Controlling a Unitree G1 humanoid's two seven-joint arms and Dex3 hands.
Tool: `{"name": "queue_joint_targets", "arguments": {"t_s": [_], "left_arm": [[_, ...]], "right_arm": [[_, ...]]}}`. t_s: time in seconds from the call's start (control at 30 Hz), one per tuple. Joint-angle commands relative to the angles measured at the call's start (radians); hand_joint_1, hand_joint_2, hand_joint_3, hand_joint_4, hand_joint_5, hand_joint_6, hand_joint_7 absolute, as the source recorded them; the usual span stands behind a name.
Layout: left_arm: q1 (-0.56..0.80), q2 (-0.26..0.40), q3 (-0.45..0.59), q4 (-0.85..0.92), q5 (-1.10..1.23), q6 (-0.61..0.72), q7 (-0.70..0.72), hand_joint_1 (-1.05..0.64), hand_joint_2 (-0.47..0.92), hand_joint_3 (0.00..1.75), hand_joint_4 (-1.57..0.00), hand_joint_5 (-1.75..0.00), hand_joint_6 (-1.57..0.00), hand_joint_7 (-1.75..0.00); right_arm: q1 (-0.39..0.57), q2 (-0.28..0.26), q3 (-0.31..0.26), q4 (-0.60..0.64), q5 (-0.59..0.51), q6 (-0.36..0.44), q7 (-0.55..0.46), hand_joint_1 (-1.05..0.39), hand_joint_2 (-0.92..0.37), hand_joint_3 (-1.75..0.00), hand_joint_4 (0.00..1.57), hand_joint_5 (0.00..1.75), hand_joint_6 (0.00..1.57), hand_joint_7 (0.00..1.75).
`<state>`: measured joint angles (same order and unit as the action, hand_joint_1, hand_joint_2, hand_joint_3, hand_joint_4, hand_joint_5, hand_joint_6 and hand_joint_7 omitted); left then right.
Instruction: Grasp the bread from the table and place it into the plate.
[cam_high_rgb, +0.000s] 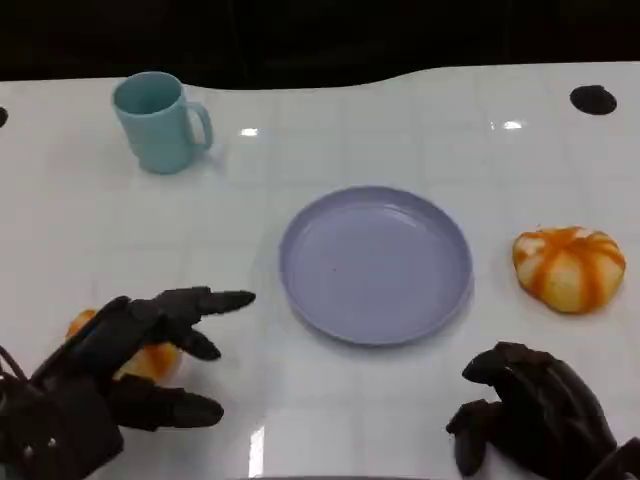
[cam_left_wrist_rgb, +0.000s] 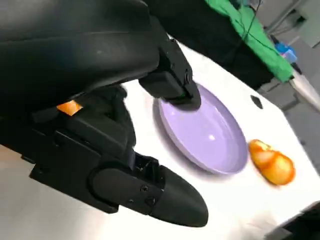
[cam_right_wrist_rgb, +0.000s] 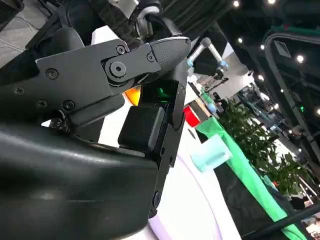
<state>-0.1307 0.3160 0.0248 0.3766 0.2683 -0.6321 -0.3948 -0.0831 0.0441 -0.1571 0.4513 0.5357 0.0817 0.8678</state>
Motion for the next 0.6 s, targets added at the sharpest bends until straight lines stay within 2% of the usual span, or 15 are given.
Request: {"name": "queue_joint_targets", "arguments": {"t_s": [0.03,0.07,0.13,0.37,0.43,0.6], "left_arm": [[0.044,0.068,-0.021,-0.119,0.191,0.047,0.138,-1.05,0.92,0.41,0.0,-1.6,-0.01,-0.39],[0.049,0.076,-0.027,-0.138,0.219,0.059,0.159,-1.05,0.92,0.43,0.0,-1.59,-0.01,-0.16],[0.06,0.092,-0.038,-0.182,0.288,0.094,0.204,-1.05,0.92,0.45,0.0,-1.59,0.0,-0.04],[0.09,0.14,-0.107,-0.34,0.59,0.287,0.322,-1.05,0.92,0.52,0.0,-1.56,0.0,0.0],[0.092,0.147,-0.132,-0.358,0.664,0.333,0.361,-1.05,0.92,0.54,0.0,-1.71,0.0,0.0],[0.087,0.151,-0.184,-0.377,0.785,0.448,0.405,-1.05,0.92,0.52,0.0,-1.75,0.0,0.0]], "right_arm": [[0.001,-0.006,-0.003,-0.008,0.002,0.0,-0.011,-0.72,-0.92,-0.02,1.54,0.77,1.57,0.36],[0.001,-0.005,-0.002,-0.008,0.001,-0.002,-0.011,-0.72,-0.92,-0.02,1.54,0.77,1.57,0.36],[0.0,-0.005,-0.001,-0.008,0.0,-0.006,-0.011,-0.72,-0.92,-0.02,1.54,0.77,1.57,0.36],[-0.001,-0.005,-0.001,-0.014,0.006,0.012,-0.016,-0.72,-0.91,-0.02,1.54,0.76,1.57,0.35],[-0.001,-0.004,-0.002,-0.013,0.006,0.012,-0.018,-0.72,-0.91,-0.02,1.54,0.76,1.57,0.35],[-0.005,-0.004,-0.003,-0.01,0.009,0.016,-0.015,-0.72,-0.91,-0.02,1.54,0.75,1.57,0.34]]}}
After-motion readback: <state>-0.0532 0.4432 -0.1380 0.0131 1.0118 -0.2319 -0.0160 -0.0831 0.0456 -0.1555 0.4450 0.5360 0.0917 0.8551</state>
